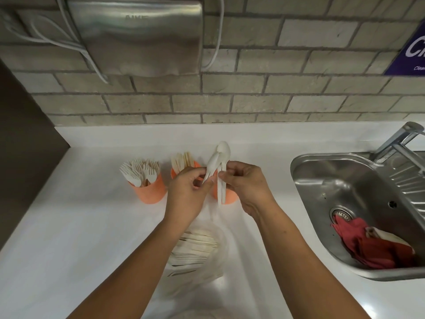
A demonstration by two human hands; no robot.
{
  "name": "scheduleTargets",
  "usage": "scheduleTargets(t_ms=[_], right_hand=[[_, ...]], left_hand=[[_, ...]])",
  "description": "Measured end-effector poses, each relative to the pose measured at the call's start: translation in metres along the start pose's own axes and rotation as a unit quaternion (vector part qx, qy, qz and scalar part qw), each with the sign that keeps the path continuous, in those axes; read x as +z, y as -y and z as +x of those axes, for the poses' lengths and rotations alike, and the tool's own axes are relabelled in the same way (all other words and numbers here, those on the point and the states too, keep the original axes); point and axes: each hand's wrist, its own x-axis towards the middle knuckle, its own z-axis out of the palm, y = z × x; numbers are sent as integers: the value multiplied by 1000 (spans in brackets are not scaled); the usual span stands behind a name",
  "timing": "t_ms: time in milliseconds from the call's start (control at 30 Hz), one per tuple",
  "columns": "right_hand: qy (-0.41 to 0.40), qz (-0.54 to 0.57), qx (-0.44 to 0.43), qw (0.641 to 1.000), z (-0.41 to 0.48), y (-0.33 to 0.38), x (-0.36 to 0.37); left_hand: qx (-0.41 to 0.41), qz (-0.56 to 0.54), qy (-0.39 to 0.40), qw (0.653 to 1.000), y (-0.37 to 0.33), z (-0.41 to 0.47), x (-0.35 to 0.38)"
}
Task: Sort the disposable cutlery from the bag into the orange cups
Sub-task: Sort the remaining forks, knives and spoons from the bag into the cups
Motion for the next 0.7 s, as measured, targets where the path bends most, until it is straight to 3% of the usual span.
scheduleTargets(t_ms=[167, 300, 433, 700], right_hand=[[-85, -18, -66, 994, 10, 20, -14], [-173, -156, -114, 966, 26, 26, -22], [-177, -277, -111, 938, 32, 17, -17], [-122, -353, -146, 916, 34, -10, -16]], left_hand=[[-139, -212, 27, 967, -3, 0, -5], [-227, -317, 14, 921, -7, 1, -9], [-251, -333, 16, 909, -6, 4, -11], [-245, -297, 32, 922, -5, 5, -10]])
